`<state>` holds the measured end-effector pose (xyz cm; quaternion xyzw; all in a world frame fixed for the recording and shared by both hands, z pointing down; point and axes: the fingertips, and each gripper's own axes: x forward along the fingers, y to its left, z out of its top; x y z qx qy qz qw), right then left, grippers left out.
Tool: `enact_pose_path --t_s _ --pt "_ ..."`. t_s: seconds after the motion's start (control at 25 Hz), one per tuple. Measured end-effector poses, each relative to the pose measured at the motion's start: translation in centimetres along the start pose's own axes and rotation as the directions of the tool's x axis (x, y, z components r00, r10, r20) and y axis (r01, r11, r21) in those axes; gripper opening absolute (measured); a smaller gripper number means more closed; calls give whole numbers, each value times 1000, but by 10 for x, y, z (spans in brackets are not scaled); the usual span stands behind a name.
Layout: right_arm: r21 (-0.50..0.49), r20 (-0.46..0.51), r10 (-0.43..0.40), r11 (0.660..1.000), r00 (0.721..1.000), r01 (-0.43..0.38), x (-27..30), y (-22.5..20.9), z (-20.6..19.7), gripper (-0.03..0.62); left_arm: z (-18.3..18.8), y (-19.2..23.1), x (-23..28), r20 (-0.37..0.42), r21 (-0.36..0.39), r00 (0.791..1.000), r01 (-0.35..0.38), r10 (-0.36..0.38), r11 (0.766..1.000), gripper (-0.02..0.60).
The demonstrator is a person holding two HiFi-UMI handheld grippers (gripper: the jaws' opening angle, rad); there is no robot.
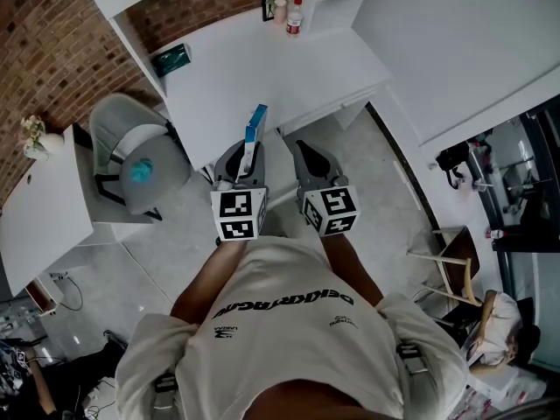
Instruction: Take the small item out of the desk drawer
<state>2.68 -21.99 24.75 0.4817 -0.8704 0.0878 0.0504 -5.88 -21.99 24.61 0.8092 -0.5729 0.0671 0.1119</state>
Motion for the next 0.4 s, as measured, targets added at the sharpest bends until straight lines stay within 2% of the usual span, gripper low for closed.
enact_pose_path --t_s 0.4 --pt "-5 17 6 1000 1000 -6 7 -4 3 -2 0 6 4 18 28 1000 -25 24 999 86"
